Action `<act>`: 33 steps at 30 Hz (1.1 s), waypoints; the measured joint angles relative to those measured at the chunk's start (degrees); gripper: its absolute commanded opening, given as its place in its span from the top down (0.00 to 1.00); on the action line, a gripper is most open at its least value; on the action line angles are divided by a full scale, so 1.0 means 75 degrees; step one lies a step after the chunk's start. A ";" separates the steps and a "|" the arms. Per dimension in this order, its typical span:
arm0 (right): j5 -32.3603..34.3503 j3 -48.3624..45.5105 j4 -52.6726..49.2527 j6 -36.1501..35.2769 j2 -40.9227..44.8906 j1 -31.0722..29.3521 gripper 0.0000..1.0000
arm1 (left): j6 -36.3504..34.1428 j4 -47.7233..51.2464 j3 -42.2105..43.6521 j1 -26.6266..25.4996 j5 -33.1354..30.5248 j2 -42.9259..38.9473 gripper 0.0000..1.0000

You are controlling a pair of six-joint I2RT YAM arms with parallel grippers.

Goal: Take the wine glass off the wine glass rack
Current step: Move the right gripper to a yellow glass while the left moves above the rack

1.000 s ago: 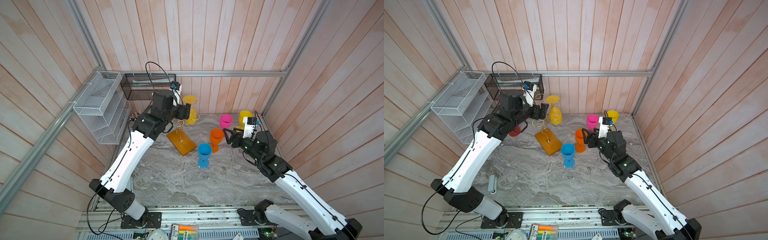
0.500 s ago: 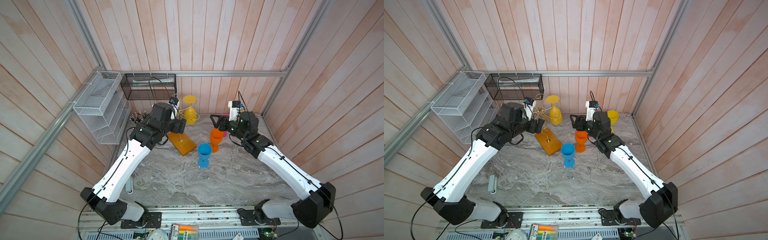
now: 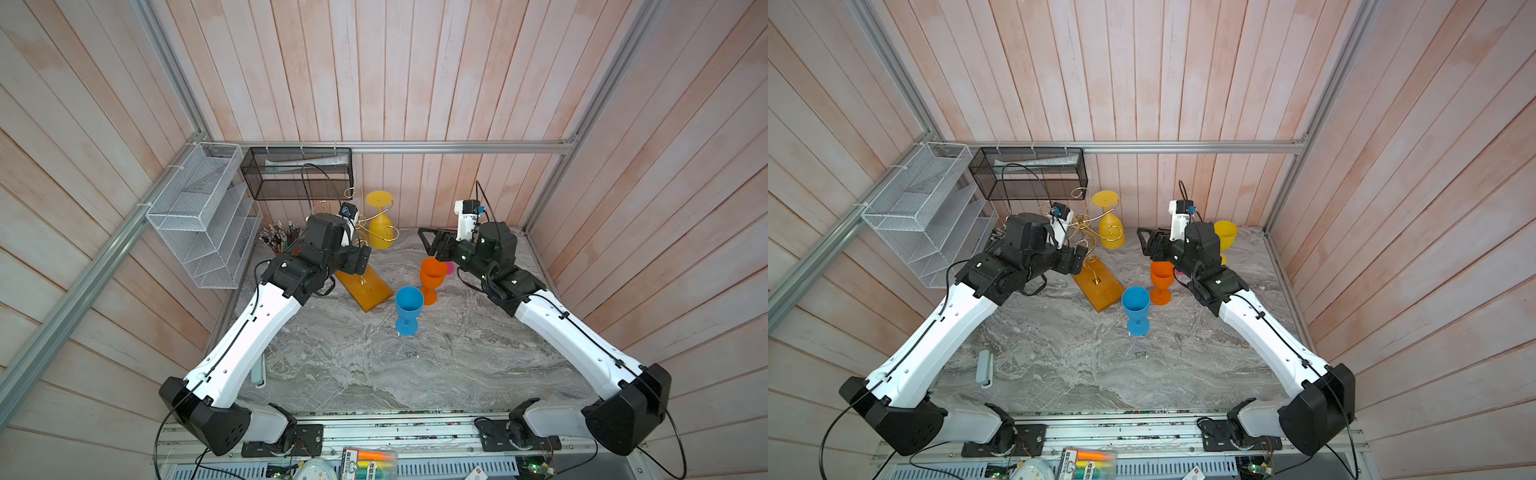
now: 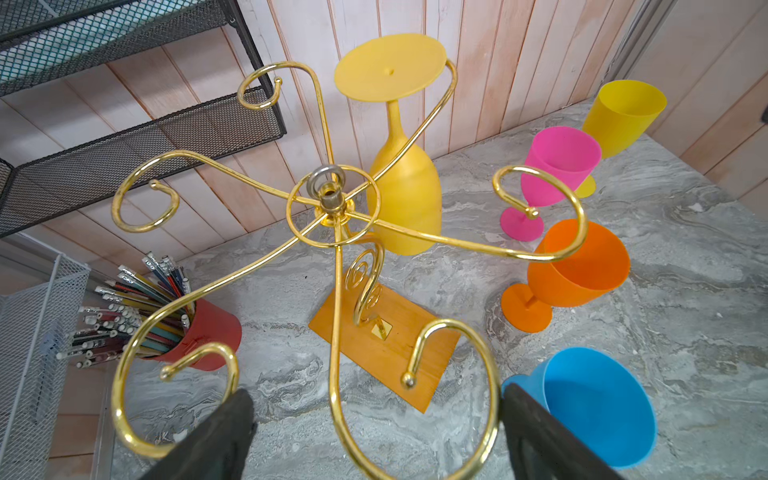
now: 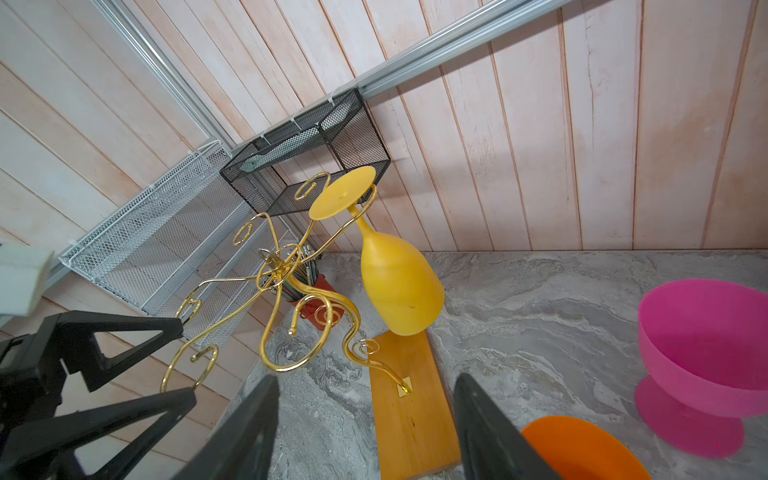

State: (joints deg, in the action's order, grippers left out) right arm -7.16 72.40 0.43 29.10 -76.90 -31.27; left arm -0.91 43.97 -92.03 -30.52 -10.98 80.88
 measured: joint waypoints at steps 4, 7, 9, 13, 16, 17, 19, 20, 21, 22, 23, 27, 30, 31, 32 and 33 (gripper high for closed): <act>0.0029 -0.0003 -0.0006 -0.0017 0.0012 -0.0015 0.33 | -0.0064 -0.0023 0.0000 0.0044 -0.0114 0.0224 0.06; 0.0061 -0.0003 -0.0003 -0.0026 0.0026 -0.0015 0.33 | -0.0085 -0.0029 0.0000 0.0140 -0.0143 0.0271 0.06; 0.0061 -0.0003 0.0000 -0.0029 0.0026 -0.0015 0.33 | -0.0085 -0.0032 0.0000 0.0236 -0.0201 0.0271 0.06; 0.0064 -0.0003 0.0000 -0.0035 0.0026 -0.0026 0.33 | -0.0085 -0.0032 0.0000 0.0449 -0.0286 0.0271 0.06; 0.0061 -0.0003 -0.0003 -0.0035 0.0026 -0.0029 0.33 | -0.0082 -0.0035 0.0000 0.0606 -0.0382 0.0271 0.06; 0.0061 -0.0003 -0.0003 -0.0035 0.0026 -0.0029 0.33 | -0.0082 -0.0035 0.0000 0.0641 -0.0405 0.0271 0.06; 0.0061 -0.0003 -0.0003 -0.0032 0.0026 -0.0050 0.33 | -0.0079 -0.0035 0.0000 0.0711 -0.0463 0.0271 0.06; 0.0061 -0.0003 -0.0003 -0.0032 0.0026 -0.0061 0.33 | -0.0079 -0.0035 0.0000 0.0731 -0.0498 0.0271 0.06; 0.0061 -0.0003 -0.0003 -0.0032 0.0026 -0.0079 0.33 | -0.0076 -0.0035 0.0000 0.0755 -0.0536 0.0271 0.06; 0.0061 0.0000 -0.0003 -0.0032 0.0023 -0.0096 0.33 | -0.0073 -0.0035 0.0000 0.0778 -0.0568 0.0268 0.06; 0.0061 0.0000 -0.0003 -0.0032 0.0023 -0.0111 0.33 | -0.0073 -0.0035 0.0000 0.0796 -0.0577 0.0262 0.06; 0.0061 0.0073 -0.0009 -0.0023 -0.0035 -0.0163 0.35 | -0.0044 -0.0035 0.0017 0.0956 -0.0603 0.0233 0.06; 0.0061 0.0201 -0.0020 0.0055 -0.0152 -0.0172 0.39 | -0.0006 -0.0032 0.0038 0.1119 -0.0664 0.0210 0.06; 0.0061 0.0268 -0.0032 0.0119 -0.0216 -0.0172 0.39 | 0.0015 -0.0035 0.0044 0.1174 -0.0697 0.0198 0.06; 0.0064 0.0338 -0.0038 0.0166 -0.0280 -0.0175 0.39 | 0.0032 -0.0032 0.0050 0.1221 -0.0729 0.0184 0.06; 0.0067 0.0437 -0.0058 0.0254 -0.0382 -0.0175 0.40 | 0.0044 -0.0038 0.0064 0.1268 -0.0749 0.0154 0.06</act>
State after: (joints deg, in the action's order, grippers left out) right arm -6.66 75.68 -0.01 31.00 -79.77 -32.58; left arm -0.58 43.68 -91.55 -21.02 -16.60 82.04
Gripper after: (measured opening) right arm 0.608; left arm 0.942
